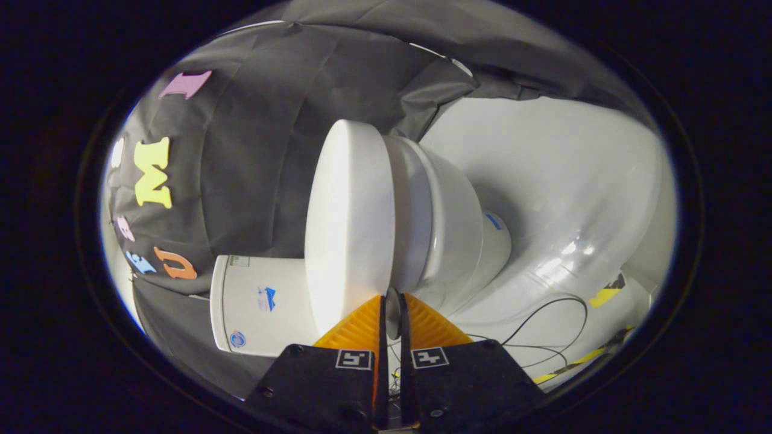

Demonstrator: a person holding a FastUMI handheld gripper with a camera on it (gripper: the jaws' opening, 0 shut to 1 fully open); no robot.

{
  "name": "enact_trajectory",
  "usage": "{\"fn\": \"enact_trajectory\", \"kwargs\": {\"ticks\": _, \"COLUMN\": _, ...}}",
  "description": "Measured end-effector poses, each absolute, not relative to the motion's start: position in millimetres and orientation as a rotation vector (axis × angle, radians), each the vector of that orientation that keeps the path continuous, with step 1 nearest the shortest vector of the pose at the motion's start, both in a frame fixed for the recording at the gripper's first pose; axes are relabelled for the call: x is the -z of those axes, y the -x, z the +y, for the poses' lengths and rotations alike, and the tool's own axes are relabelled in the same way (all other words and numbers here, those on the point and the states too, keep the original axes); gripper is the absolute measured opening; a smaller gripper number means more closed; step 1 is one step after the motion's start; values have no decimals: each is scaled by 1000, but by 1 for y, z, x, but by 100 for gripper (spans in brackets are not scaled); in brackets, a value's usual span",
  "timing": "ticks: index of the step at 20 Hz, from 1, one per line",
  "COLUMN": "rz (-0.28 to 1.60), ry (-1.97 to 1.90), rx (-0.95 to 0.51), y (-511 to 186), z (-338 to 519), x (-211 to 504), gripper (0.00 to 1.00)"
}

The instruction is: Open the toilet lid.

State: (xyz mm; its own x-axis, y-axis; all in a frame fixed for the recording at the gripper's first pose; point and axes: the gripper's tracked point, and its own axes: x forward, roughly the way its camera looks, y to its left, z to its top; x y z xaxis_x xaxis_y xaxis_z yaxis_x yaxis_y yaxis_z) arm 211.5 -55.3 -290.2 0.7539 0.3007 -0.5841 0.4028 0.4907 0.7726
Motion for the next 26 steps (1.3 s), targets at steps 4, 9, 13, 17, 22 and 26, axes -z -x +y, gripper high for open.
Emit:
{"fn": "enact_trajectory", "kwargs": {"ticks": 4, "rz": 740, "ry": -1063, "rx": 64, "y": -209, "z": -53, "x": 281, "gripper": 11}}
{"fn": "enact_trajectory", "kwargs": {"ticks": 9, "rz": 750, "ry": -1011, "rx": 81, "y": -209, "z": -49, "x": 272, "gripper": 11}}
{"fn": "enact_trajectory", "kwargs": {"ticks": 13, "rz": 760, "ry": -951, "rx": 89, "y": -211, "z": -45, "x": 259, "gripper": 11}}
{"fn": "enact_trajectory", "kwargs": {"ticks": 17, "rz": 760, "ry": -926, "rx": 107, "y": -211, "z": -40, "x": 247, "gripper": 11}}
{"fn": "enact_trajectory", "kwargs": {"ticks": 22, "rz": 765, "ry": -865, "rx": 121, "y": -212, "z": -30, "x": 232, "gripper": 11}}
{"fn": "enact_trajectory", "kwargs": {"ticks": 26, "rz": 746, "ry": -841, "rx": 110, "y": -214, "z": -20, "x": 212, "gripper": 11}}
